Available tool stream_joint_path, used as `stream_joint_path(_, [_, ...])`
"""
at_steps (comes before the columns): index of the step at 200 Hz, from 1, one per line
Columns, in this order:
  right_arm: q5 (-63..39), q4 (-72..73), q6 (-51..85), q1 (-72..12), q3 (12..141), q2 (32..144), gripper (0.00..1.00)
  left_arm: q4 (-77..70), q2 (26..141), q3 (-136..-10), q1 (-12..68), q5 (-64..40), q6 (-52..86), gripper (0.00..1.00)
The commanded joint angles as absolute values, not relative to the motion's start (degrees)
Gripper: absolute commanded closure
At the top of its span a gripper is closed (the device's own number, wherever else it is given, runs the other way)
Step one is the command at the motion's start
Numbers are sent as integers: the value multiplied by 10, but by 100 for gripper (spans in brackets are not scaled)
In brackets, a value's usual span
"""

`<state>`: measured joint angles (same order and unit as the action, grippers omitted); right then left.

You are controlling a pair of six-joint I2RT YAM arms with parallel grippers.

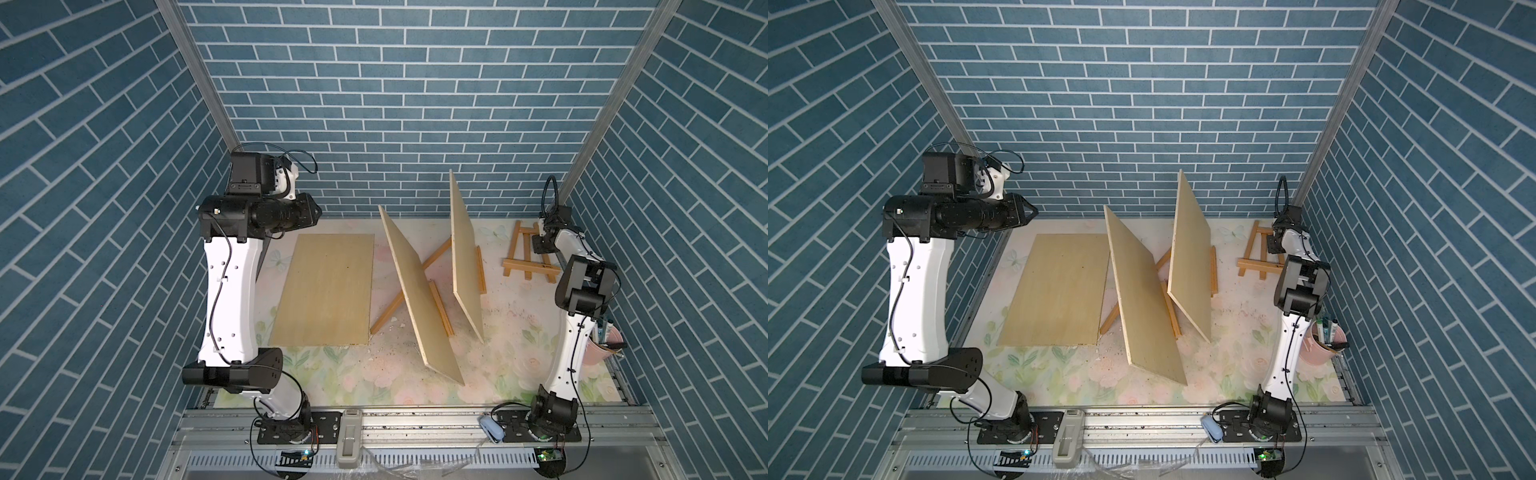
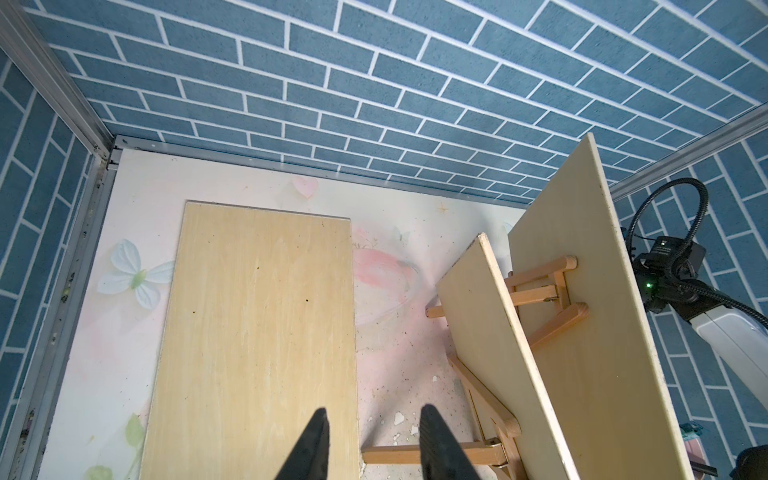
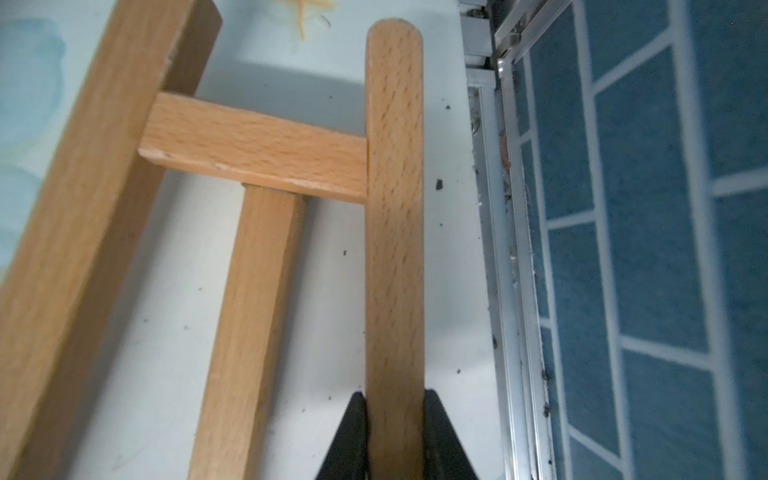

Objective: Disassemble the easel
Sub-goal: Place the easel at the corner of the board.

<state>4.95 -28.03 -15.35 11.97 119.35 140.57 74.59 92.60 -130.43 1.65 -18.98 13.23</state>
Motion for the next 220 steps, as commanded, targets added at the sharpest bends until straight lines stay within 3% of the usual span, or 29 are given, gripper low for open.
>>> stream_joint_path(1, [85,-254,-162,125,1209,1433,100,768,939,-1319,13,-191,134,62])
stream_joint_path(64, [84,-250,-130,124,1228,1409,77,763,942,-1304,14,-202,124,62])
stream_joint_path(113, [64,-266,-129,117,1205,1354,68,736,922,-1265,13,-214,117,61])
stream_joint_path(167, [56,-307,-88,109,1141,1261,69,725,897,-1232,13,-225,121,64])
stream_joint_path(220, [32,-362,-19,74,988,1061,69,757,891,-1256,43,-220,163,62])
